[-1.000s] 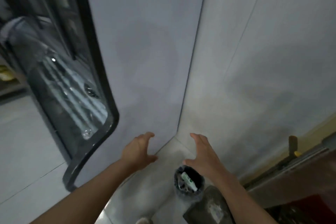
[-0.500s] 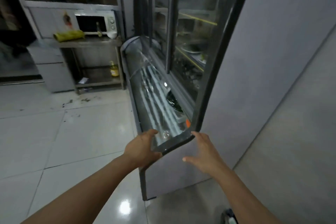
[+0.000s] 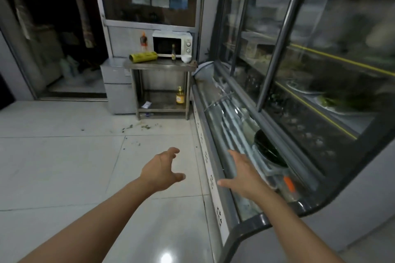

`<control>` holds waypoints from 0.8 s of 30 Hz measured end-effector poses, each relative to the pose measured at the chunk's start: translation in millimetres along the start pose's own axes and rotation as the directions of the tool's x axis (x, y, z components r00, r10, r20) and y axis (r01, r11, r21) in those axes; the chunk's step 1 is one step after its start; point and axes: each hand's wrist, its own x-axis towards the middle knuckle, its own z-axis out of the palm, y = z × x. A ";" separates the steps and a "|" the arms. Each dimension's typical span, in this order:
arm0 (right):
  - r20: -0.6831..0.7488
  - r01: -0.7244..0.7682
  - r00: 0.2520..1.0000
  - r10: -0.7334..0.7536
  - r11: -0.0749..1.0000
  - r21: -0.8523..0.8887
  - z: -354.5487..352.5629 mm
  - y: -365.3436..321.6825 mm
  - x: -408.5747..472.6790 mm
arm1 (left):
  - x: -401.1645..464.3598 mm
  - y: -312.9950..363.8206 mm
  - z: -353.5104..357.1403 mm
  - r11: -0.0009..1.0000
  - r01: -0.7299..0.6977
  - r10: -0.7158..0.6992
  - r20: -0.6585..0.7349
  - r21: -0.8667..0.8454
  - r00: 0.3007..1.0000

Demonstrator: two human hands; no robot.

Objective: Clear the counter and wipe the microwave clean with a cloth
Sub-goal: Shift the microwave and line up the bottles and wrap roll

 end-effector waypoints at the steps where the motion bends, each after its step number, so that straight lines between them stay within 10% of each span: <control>1: -0.004 0.017 1.000 -0.017 1.000 0.006 5.6 -13.3 9.2 | 3.7 -12.7 -11.6 1.000 0.007 -0.007 -0.007 -0.006 1.000; 24: 0.054 0.196 0.979 -0.195 0.980 -0.026 71.3 -202.9 347.2 | 237.6 -187.5 -188.2 0.986 0.166 -0.160 -0.171 0.023 0.972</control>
